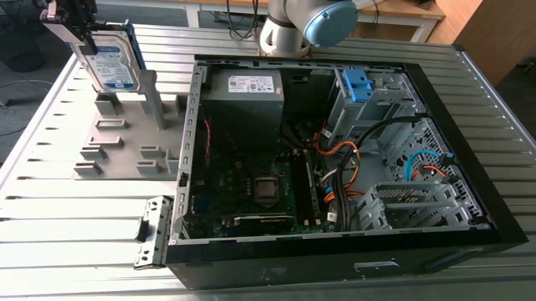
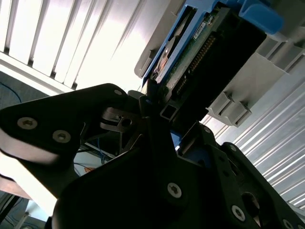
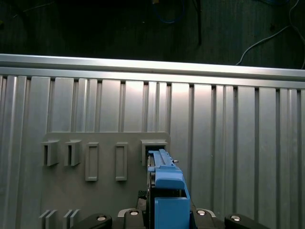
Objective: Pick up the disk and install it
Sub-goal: 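Pick up the disk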
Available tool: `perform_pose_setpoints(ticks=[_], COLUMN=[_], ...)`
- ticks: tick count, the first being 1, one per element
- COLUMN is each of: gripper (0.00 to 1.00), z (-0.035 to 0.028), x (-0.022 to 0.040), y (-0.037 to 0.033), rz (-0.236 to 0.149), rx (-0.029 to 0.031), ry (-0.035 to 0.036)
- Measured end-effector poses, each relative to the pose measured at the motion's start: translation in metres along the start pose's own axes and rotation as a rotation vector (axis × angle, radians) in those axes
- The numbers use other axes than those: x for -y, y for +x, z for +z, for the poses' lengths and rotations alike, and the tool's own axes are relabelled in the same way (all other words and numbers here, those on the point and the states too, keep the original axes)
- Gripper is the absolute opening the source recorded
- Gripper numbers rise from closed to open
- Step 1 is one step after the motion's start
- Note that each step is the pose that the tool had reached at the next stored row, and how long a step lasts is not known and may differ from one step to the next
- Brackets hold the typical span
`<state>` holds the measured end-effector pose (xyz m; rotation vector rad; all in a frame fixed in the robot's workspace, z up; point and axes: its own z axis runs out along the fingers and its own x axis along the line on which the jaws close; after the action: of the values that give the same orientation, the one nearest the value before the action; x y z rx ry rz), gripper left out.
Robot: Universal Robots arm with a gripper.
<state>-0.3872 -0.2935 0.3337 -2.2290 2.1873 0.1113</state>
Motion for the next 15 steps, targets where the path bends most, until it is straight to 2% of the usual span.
perform_pose_setpoints(ticks=[15], gripper=[0.36], z=[-0.0057], x=[-0.0002], y=[-0.0004], rz=[0.000], rx=[0.0000], ry=[0.0001])
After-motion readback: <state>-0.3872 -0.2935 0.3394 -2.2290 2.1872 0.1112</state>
